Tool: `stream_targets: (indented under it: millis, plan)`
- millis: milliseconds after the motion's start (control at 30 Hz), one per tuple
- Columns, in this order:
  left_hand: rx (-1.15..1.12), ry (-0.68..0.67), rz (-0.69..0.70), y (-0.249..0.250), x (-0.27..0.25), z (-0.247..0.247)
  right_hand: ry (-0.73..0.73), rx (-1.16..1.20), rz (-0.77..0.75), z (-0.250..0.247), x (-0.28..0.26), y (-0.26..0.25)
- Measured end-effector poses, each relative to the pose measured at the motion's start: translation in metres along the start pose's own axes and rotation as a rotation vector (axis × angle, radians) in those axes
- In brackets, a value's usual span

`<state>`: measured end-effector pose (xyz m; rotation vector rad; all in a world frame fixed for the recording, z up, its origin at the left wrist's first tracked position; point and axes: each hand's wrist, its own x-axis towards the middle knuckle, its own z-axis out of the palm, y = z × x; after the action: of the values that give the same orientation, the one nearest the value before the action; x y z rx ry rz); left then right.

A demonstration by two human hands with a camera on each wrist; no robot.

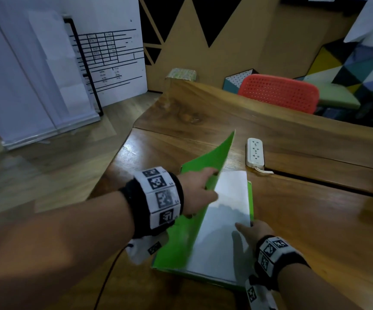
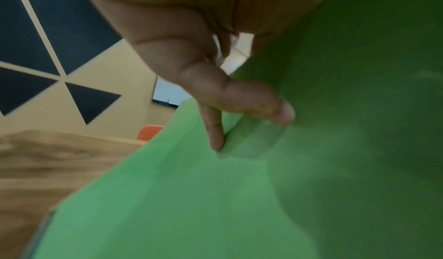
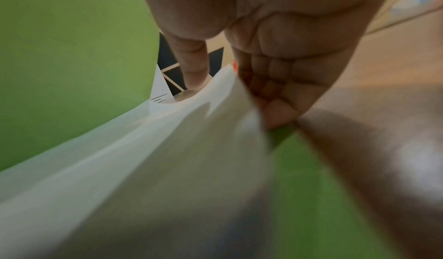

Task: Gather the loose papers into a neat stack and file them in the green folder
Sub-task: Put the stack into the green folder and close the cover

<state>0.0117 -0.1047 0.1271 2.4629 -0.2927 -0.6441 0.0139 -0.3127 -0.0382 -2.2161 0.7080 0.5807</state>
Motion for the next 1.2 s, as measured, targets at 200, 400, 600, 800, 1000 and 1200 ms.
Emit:
stream_targets:
  millis: [200,400,600,800,1000,1200]
  plan:
    - [-0.150,-0.203,0.032,-0.019,0.019,0.044,-0.069,0.146,0.080,-0.038,0.001,0.040]
    - [0.115,0.012,-0.397,-0.108,0.043,0.053,-0.115,0.328,0.163,-0.046,-0.016,0.063]
    - [0.015,-0.008,-0.471,-0.125,0.043,0.088,-0.059,0.127,0.025,-0.016,-0.025,0.063]
    - [-0.037,0.018,-0.492,-0.124,0.050,0.083,-0.014,0.215,0.119,-0.009,-0.018,0.053]
    - [-0.135,0.100,-0.470,-0.123,0.075,0.050,-0.003,0.322,0.099,-0.008,-0.002,0.013]
    - [-0.135,0.085,-0.447,-0.124,0.111,0.030,-0.006,0.352,0.080,-0.018,0.016,-0.029]
